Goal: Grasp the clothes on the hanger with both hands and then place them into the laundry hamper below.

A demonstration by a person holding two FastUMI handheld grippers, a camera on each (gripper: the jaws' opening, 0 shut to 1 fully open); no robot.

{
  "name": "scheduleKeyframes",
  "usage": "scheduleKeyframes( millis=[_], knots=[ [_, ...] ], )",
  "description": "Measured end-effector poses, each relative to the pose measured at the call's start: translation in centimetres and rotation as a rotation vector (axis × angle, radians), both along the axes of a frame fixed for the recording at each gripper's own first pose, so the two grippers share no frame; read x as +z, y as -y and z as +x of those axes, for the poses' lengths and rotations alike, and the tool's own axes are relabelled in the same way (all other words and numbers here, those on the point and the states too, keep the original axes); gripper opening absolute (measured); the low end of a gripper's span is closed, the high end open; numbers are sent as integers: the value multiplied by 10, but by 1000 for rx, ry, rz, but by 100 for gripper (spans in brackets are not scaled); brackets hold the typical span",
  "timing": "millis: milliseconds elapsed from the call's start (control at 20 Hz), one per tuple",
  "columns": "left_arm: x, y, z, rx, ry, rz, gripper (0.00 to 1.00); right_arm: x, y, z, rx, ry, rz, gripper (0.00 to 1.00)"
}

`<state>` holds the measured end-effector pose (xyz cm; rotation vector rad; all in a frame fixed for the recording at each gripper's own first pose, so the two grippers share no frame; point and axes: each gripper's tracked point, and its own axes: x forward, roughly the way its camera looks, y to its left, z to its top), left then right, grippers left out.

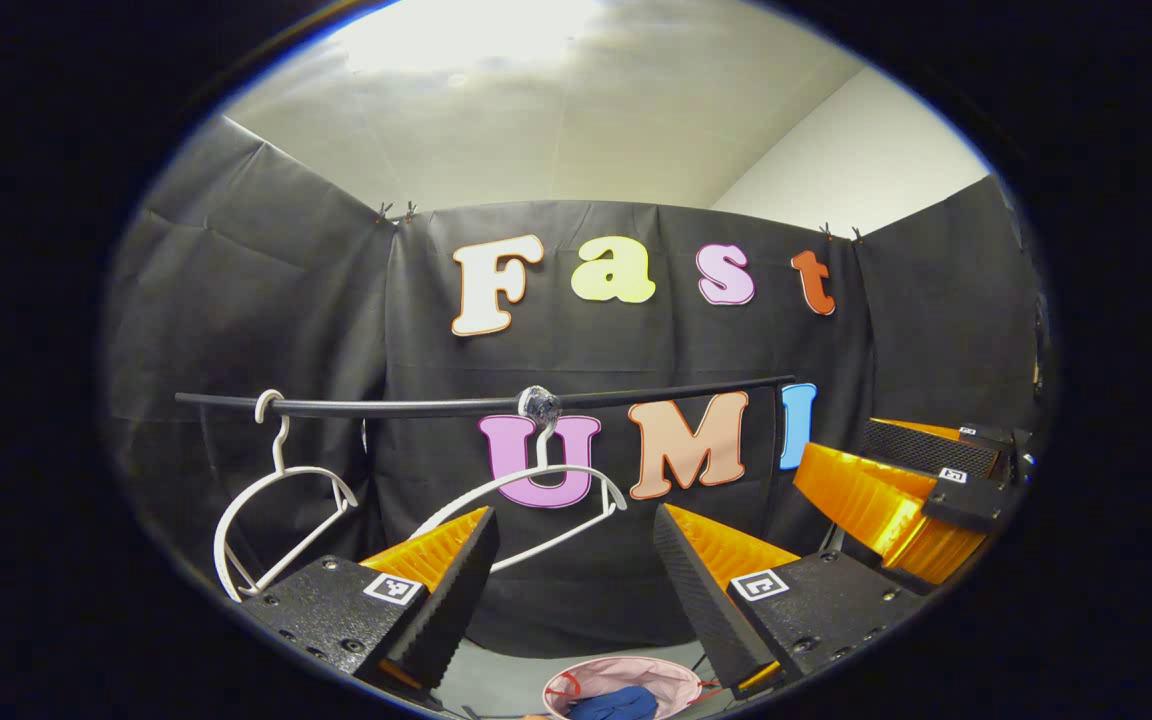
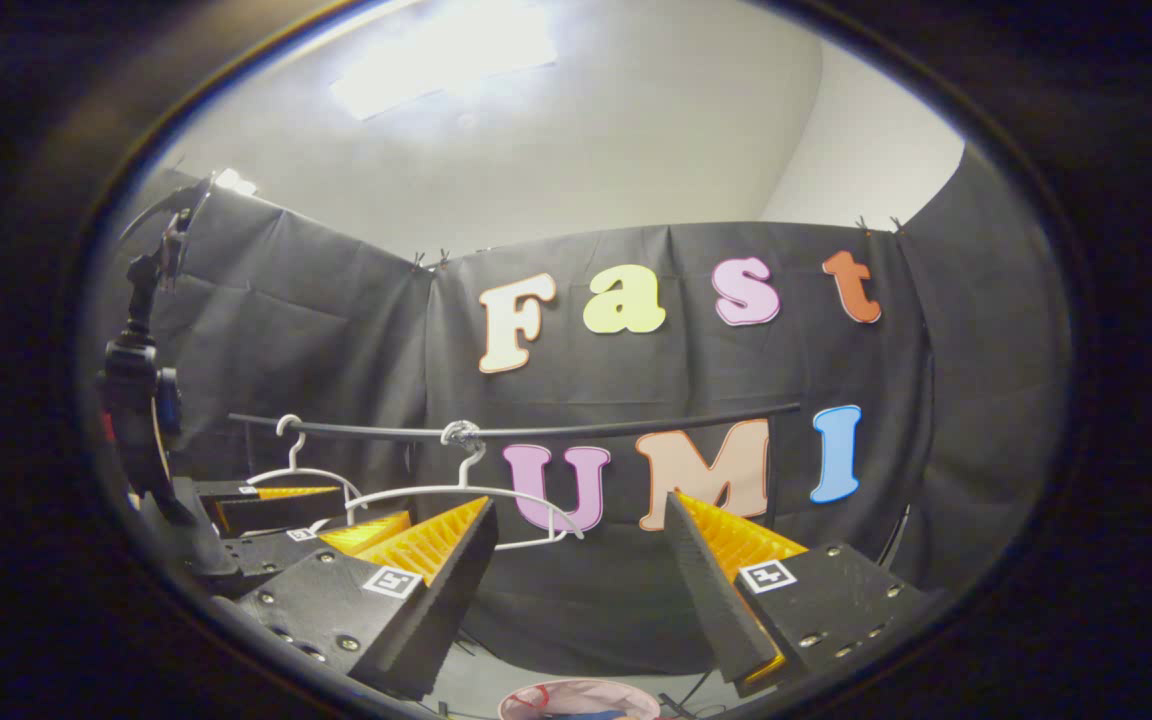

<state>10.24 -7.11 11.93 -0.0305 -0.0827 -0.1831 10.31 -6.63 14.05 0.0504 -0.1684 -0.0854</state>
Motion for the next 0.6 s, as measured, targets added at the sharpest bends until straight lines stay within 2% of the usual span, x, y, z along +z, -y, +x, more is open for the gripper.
scheduleKeyframes(
  millis=[100,150,250,600],
  knots=[
    [-3,2,-4,-7,-11,-18,96,-3,-3,-4,12,-5,21,97],
    [-3,1,-5,-5,-11,-19,96,-4,-3,-5,20,-9,29,99],
    [-5,1,-8,-2,-11,-11,96,-3,-3,-8,21,-7,33,96],
    [0,7,-9,-18,5,5,96,-3,-6,-11,26,-8,33,96]
  ],
)
